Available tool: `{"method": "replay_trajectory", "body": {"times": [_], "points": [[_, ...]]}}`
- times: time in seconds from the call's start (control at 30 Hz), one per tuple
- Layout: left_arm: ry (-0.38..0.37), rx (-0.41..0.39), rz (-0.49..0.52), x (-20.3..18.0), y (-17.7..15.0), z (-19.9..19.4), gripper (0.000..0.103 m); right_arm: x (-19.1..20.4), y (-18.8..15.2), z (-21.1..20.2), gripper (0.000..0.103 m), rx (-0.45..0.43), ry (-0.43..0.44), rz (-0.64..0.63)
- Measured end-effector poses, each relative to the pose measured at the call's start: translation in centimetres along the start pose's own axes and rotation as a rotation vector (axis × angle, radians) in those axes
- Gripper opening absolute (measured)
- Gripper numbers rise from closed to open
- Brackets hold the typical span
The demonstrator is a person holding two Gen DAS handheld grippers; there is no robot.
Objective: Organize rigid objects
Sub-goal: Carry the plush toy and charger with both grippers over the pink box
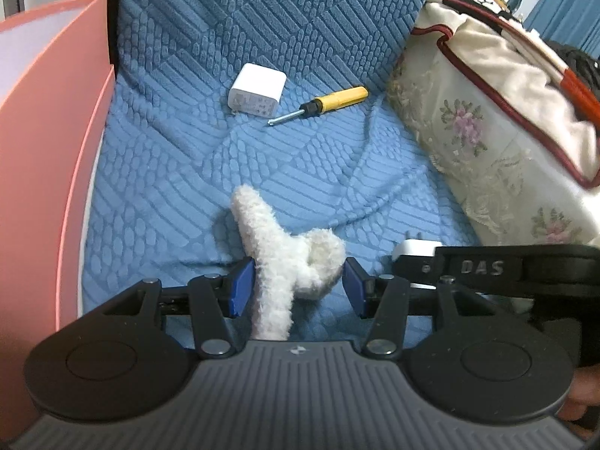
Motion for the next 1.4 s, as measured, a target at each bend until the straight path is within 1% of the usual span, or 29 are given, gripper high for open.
{"method": "replay_trajectory", "body": {"times": [0.17, 0.2, 0.3, 0.4, 0.63, 0.73, 0.83, 0.97, 1.07, 1.17, 1.27, 1.4], "points": [[0.019, -0.003, 0.007, 0.1, 0.4, 0.3, 0.054, 0.0, 0.1, 0.0, 0.046, 0.01, 0.012, 0.003], [0.019, -0.003, 0.002, 0.2, 0.4, 0.2, 0.053, 0.0, 0.0, -0.1, 0.046, 0.012, 0.013, 0.0], [0.011, -0.001, -0.017, 0.8, 0.4, -0.1, 0.052, 0.3, -0.2, -0.4, 0.046, 0.01, 0.023, -0.017], [0.023, 0.0, -0.035, 1.4, 0.3, -0.8, 0.052, 0.6, -0.5, -0.7, 0.046, 0.011, 0.032, -0.034], [0.006, 0.003, -0.072, 2.1, -0.3, -2.9, 0.052, 1.3, -1.1, -2.5, 0.046, 0.006, 0.048, -0.075], [-0.019, -0.007, -0.067, 2.0, -0.4, -4.2, 0.052, 1.6, -1.3, -3.6, 0.046, -0.002, 0.057, -0.085], [0.002, -0.023, -0.054, 2.1, -0.3, -5.7, 0.052, 1.9, -1.7, -4.6, 0.046, -0.002, 0.069, -0.091], [-0.023, -0.036, -0.09, 2.6, -0.9, -8.1, 0.052, 3.0, -2.6, -6.2, 0.046, 0.001, 0.097, -0.114], [-0.014, -0.068, -0.072, 2.5, -0.8, -10.2, 0.052, 4.2, -3.0, -7.4, 0.046, -0.007, 0.12, -0.148], [0.014, -0.099, -0.042, 2.3, 0.1, -12.2, 0.052, 5.7, -3.0, -8.4, 0.047, -0.011, 0.151, -0.169], [0.019, -0.138, -0.061, 3.4, 1.1, -14.3, 0.052, 7.5, -2.5, -9.6, 0.047, -0.031, 0.171, -0.185], [0.055, -0.185, -0.086, 5.7, 2.7, -17.1, 0.052, 10.2, -1.5, -11.4, 0.046, -0.062, 0.197, -0.211]]}}
Point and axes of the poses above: each gripper's, at about its wrist camera, not at the fingertips, and z roughly the way its jaws point, x to its left, y to its top, the point moved 4 cm from there along z, roughly the way its jaws point, and after that the axes turned 14 degrees about z, right-handed, at the moved point
